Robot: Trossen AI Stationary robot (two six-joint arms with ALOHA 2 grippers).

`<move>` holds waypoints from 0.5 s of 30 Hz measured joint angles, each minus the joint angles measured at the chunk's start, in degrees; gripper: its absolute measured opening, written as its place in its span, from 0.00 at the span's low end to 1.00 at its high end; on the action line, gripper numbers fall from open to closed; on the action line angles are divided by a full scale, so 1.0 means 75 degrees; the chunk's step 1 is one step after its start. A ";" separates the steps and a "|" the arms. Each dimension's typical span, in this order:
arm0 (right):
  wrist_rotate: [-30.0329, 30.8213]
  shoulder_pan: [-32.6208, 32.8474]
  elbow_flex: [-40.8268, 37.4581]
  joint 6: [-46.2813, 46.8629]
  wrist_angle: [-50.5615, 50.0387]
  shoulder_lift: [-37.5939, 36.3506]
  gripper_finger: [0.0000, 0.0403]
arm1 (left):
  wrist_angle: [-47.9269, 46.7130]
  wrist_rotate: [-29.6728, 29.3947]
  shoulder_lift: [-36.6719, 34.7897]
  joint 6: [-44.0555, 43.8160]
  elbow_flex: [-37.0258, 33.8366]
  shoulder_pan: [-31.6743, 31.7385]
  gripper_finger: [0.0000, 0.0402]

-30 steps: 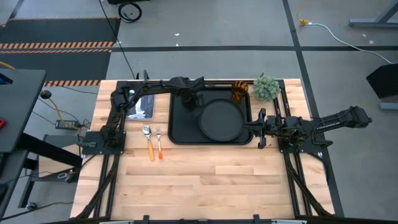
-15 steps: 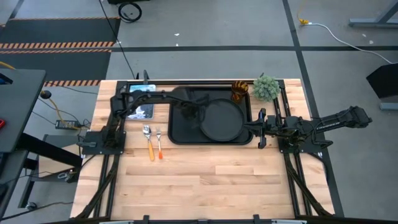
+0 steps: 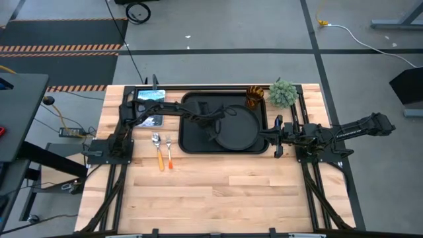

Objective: Pick and place plate/cup/fork/spoon on tray
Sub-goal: Put the black plate on the black serving tray

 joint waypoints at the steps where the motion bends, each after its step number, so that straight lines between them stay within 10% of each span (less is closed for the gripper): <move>1: 0.0000 -0.0001 0.0000 -0.0001 0.0000 0.0000 0.08 | 0.0076 0.0008 0.0000 0.0007 -0.0001 -0.0027 0.06; 15: 0.0002 0.0000 0.0000 -0.0001 0.0000 0.0000 0.08 | 0.0427 0.0018 -0.0025 0.0439 0.0009 -0.0240 0.06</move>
